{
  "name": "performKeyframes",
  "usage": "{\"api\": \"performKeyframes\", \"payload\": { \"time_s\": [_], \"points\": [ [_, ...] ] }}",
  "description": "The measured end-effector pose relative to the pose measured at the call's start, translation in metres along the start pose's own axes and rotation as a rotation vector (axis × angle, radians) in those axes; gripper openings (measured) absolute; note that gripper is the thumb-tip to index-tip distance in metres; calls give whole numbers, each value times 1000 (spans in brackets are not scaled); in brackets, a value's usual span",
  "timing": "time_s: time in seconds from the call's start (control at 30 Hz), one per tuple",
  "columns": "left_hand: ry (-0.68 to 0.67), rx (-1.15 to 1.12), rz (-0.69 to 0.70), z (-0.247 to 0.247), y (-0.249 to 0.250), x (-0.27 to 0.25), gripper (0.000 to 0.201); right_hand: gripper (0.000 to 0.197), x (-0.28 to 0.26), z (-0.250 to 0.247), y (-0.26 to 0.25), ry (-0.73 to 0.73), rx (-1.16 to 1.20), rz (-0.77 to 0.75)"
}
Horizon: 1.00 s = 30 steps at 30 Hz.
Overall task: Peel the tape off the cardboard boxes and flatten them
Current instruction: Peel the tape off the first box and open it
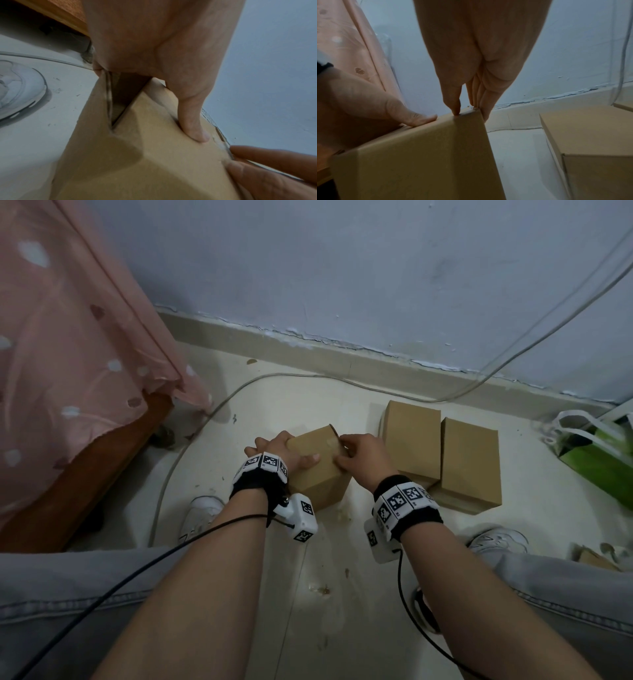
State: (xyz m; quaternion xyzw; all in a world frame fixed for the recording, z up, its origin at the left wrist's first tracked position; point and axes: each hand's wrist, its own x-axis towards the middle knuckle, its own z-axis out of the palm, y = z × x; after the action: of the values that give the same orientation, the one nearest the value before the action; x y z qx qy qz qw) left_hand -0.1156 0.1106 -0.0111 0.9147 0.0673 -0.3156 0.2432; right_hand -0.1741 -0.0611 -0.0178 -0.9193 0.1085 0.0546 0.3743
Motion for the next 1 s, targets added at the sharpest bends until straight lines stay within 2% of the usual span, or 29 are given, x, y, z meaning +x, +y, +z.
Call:
{"api": "performKeyframes", "payload": {
  "time_s": [0.53, 0.8, 1.0],
  "points": [
    [2, -2, 11, 0, -1, 0, 79, 24, 6, 15, -13, 23, -224, 69],
    [-2, 1, 5, -1, 0, 1, 80, 35, -2, 14, -11, 1, -130, 68],
    [7, 8, 6, 0, 0, 1, 81, 20, -1, 15, -19, 37, -155, 94]
  ]
}}
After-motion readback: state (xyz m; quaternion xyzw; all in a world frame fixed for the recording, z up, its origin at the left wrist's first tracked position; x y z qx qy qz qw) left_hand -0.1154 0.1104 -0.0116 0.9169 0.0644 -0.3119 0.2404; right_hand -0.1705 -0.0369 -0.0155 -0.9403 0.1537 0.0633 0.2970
